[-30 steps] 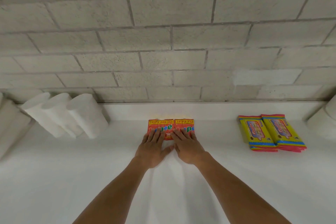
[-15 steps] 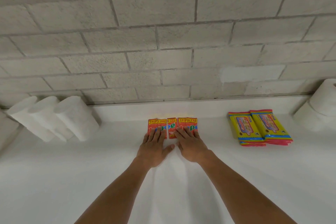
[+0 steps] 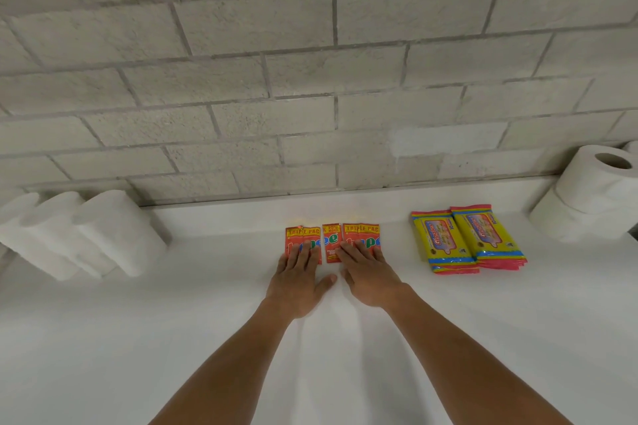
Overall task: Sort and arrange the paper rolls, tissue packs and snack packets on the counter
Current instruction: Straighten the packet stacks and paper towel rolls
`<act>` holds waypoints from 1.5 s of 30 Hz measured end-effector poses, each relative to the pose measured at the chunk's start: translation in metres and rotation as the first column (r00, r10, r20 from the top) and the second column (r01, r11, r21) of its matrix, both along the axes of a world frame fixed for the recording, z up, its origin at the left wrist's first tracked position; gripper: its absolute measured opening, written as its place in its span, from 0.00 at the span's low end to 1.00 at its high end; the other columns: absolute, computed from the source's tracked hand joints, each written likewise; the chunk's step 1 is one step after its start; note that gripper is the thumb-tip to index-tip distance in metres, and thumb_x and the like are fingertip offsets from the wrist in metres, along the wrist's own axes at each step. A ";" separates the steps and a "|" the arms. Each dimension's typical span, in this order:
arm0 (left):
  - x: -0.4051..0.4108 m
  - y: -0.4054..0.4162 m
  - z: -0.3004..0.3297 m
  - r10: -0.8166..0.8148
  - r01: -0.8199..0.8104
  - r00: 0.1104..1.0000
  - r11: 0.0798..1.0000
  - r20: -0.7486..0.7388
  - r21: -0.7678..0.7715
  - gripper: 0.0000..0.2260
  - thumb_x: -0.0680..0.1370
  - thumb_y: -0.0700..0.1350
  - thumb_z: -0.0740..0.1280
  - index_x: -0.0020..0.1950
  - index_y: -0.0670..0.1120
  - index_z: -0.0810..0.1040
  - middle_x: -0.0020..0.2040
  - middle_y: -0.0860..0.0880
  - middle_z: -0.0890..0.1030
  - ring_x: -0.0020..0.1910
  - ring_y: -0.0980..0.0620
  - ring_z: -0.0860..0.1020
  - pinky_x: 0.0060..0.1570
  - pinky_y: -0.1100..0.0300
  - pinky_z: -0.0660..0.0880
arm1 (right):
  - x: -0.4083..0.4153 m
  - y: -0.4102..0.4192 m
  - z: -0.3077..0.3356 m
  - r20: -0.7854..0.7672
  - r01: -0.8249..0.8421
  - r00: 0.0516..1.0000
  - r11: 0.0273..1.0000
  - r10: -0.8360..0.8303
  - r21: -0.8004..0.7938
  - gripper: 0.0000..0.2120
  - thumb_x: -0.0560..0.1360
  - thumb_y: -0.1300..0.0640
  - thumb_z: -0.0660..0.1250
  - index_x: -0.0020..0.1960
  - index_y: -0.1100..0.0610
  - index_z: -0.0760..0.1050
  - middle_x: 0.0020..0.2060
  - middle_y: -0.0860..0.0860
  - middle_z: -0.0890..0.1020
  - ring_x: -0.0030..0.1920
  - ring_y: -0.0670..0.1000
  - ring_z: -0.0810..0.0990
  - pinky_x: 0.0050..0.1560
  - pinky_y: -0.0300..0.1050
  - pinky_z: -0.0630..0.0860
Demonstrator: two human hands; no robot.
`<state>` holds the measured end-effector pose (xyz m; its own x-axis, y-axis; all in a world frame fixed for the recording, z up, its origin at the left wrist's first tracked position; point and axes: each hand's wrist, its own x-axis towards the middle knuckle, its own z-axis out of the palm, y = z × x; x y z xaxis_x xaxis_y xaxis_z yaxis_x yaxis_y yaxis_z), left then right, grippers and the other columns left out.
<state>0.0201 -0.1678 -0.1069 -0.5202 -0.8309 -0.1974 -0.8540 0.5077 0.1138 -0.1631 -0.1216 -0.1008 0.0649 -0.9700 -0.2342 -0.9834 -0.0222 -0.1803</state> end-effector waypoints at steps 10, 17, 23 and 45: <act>-0.026 0.008 0.001 0.010 -0.010 1.000 1.000 -0.016 -0.011 0.43 0.72 0.73 0.34 0.82 0.50 0.43 0.82 0.48 0.44 0.80 0.46 0.41 0.78 0.48 0.43 | -0.018 0.007 -0.003 0.009 -0.022 1.000 0.998 0.023 -0.054 0.27 0.85 0.49 0.50 0.81 0.51 0.47 0.81 0.48 0.48 0.80 0.56 0.41 0.78 0.59 0.43; -0.029 0.010 -0.002 0.014 -0.015 1.000 0.998 -0.010 -0.053 0.40 0.74 0.72 0.36 0.82 0.52 0.45 0.82 0.48 0.45 0.80 0.45 0.42 0.78 0.48 0.43 | -0.028 0.008 -0.006 -0.012 -0.043 0.999 0.998 0.042 -0.055 0.27 0.84 0.45 0.48 0.81 0.48 0.46 0.81 0.48 0.47 0.80 0.56 0.42 0.78 0.61 0.43; -0.034 0.012 -0.003 0.016 -0.016 1.000 0.998 -0.010 -0.061 0.40 0.74 0.72 0.35 0.82 0.52 0.44 0.82 0.48 0.45 0.80 0.45 0.42 0.79 0.47 0.44 | -0.031 0.006 -0.007 -0.018 -0.059 0.998 0.997 0.058 -0.055 0.27 0.85 0.45 0.48 0.81 0.49 0.46 0.81 0.48 0.47 0.80 0.56 0.42 0.77 0.60 0.42; -0.028 0.009 -0.002 -0.036 0.036 0.999 0.996 0.006 -0.078 0.37 0.77 0.70 0.40 0.81 0.52 0.45 0.82 0.48 0.48 0.81 0.45 0.45 0.79 0.48 0.48 | -0.033 0.007 -0.008 0.014 -0.060 0.998 0.995 0.061 -0.074 0.26 0.85 0.48 0.47 0.81 0.51 0.48 0.81 0.47 0.49 0.80 0.55 0.43 0.78 0.61 0.42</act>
<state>-0.0080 -0.1590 -0.1093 -0.5493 -0.8245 -0.1356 -0.8354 0.5453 0.0687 -0.1957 -0.1142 -0.1087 0.1275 -0.9787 -0.1611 -0.9767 -0.0956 -0.1922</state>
